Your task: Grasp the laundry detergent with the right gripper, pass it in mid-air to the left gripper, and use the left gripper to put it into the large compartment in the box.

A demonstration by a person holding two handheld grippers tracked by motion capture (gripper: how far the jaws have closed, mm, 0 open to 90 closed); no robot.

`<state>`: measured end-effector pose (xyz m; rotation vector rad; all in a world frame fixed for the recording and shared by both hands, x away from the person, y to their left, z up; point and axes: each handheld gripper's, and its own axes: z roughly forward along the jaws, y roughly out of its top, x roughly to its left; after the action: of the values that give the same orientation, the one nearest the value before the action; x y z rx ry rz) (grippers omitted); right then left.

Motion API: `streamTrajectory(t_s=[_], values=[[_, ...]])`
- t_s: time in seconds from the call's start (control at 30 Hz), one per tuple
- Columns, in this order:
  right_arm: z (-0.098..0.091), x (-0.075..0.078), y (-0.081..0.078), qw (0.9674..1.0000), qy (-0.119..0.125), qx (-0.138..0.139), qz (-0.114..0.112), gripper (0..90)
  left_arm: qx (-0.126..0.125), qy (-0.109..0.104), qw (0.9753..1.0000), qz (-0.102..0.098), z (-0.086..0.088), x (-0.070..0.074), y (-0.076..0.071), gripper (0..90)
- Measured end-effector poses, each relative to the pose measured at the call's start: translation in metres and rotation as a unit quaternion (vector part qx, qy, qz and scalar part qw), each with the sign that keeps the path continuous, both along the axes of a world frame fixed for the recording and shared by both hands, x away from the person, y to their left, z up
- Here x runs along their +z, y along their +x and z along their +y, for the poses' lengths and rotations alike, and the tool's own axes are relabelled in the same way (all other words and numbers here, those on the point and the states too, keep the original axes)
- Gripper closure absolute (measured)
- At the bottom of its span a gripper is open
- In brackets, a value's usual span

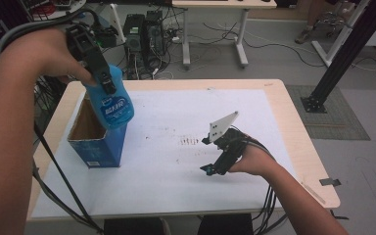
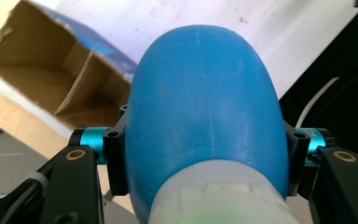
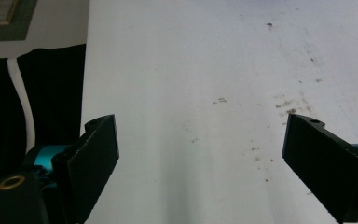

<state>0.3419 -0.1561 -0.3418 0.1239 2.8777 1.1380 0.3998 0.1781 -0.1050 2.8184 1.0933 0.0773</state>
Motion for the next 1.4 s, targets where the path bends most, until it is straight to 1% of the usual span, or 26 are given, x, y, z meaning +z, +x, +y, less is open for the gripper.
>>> streamTrajectory(t_s=[0.03,0.1,0.13,0.17,0.2,0.23,0.3,0.33,0.43,0.5,0.57,0.67,0.87,0.9,0.93,1.0,1.07,1.1,1.13,1.17,1.23,1.27,1.3,1.33,1.37,1.4], values=[[0.002,-0.002,-0.001,1.0000,-0.002,0.001,0.001,10.1,0.027,0.002,0.9996,-0.003,0.011,-0.001,0.003,37.7],[0.002,-0.002,-0.001,1.0000,0.000,0.001,0.001,10.0,0.040,0.002,0.9992,-0.003,0.017,0.000,0.005,37.7],[0.002,-0.002,-0.001,1.0000,0.000,0.001,0.001,10.0,0.040,0.002,0.9992,-0.003,0.017,0.000,0.005,37.7],[0.002,-0.002,-0.001,1.0000,0.000,0.000,0.001,10.1,0.052,0.002,0.9987,-0.003,0.023,0.000,0.007,37.7],[0.002,-0.002,-0.001,1.0000,0.000,0.000,0.001,10.1,0.052,0.002,0.9987,-0.003,0.023,0.000,0.007,37.7],[0.002,-0.003,0.000,1.0000,0.004,0.002,0.006,10.1,0.074,0.004,0.9973,-0.005,0.033,0.000,0.009,37.7],[0.002,-0.003,-0.001,1.0000,0.002,0.001,0.007,10.1,0.079,0.008,0.9968,-0.005,0.037,0.001,0.011,37.7],[0.001,-0.004,0.000,1.0000,0.003,0.000,0.008,10.1,0.092,0.014,0.9956,-0.006,0.043,0.000,0.013,37.7],[0.001,-0.003,0.000,1.0000,0.002,0.000,0.009,10.1,0.096,0.016,0.9952,-0.007,0.046,-0.001,0.014,37.7],[0.001,-0.004,0.001,0.9999,-0.001,-0.002,0.011,10.1,0.116,0.026,0.9928,-0.001,0.056,-0.009,0.018,37.7],[0.001,-0.004,0.001,0.9999,-0.001,-0.003,0.011,10.1,0.120,0.028,0.9924,0.000,0.058,-0.011,0.019,37.7],[0.001,-0.004,0.001,0.9999,-0.005,-0.005,0.013,10.1,0.130,0.028,0.9911,0.005,0.063,-0.023,0.023,37.7],[0.002,-0.004,0.000,0.9998,-0.008,-0.007,0.014,10.1,0.126,0.029,0.9915,0.014,0.066,-0.044,0.027,37.7],[0.002,-0.004,0.000,0.9998,-0.008,-0.007,0.014,10.1,0.126,0.029,0.9915,0.014,0.066,-0.044,0.027,37.7],[0.002,-0.003,0.000,0.9998,-0.010,-0.006,0.014,10.1,0.121,0.025,0.9922,0.018,0.066,-0.053,0.028,37.7],[0.002,-0.003,-0.001,0.9998,-0.010,-0.007,0.013,10.1,0.112,0.024,0.9930,0.027,0.065,-0.064,0.029,37.8],[0.002,-0.003,-0.001,0.9998,-0.012,-0.008,0.013,10.1,0.112,0.024,0.9930,0.027,0.065,-0.064,0.029,37.8],[0.001,-0.003,-0.001,0.9998,-0.012,-0.007,0.013,10.1,0.098,0.019,0.9943,0.037,0.063,-0.079,0.032,37.8],[0.001,-0.003,-0.001,0.9998,-0.012,-0.008,0.012,10.1,0.094,0.019,0.9946,0.039,0.062,-0.084,0.032,37.8],[0.001,-0.003,-0.001,0.9998,-0.012,-0.008,0.013,10.1,0.090,0.022,0.9948,0.042,0.061,-0.089,0.032,37.9],[0.001,-0.003,-0.001,0.9998,-0.011,-0.008,0.011,10.1,0.072,0.029,0.9959,0.048,0.060,-0.099,0.034,37.8],[0.001,-0.003,-0.001,0.9998,-0.011,-0.008,0.011,10.1,0.069,0.030,0.9959,0.049,0.059,-0.104,0.035,37.9],[0.001,-0.003,-0.001,0.9998,-0.012,-0.008,0.012,10.1,0.069,0.030,0.9959,0.049,0.059,-0.104,0.035,37.8],[0.001,-0.003,-0.001,0.9998,-0.012,-0.008,0.011,10.1,0.056,0.031,0.9967,0.051,0.061,-0.112,0.037,37.9],[0.001,-0.003,-0.001,0.9998,-0.012,-0.008,0.011,10.1,0.052,0.033,0.9967,0.052,0.061,-0.116,0.038,37.8],[0.001,-0.003,-0.001,0.9998,-0.012,-0.008,0.011,10.1,0.052,0.033,0.9967,0.052,0.061,-0.116,0.038,37.8]])
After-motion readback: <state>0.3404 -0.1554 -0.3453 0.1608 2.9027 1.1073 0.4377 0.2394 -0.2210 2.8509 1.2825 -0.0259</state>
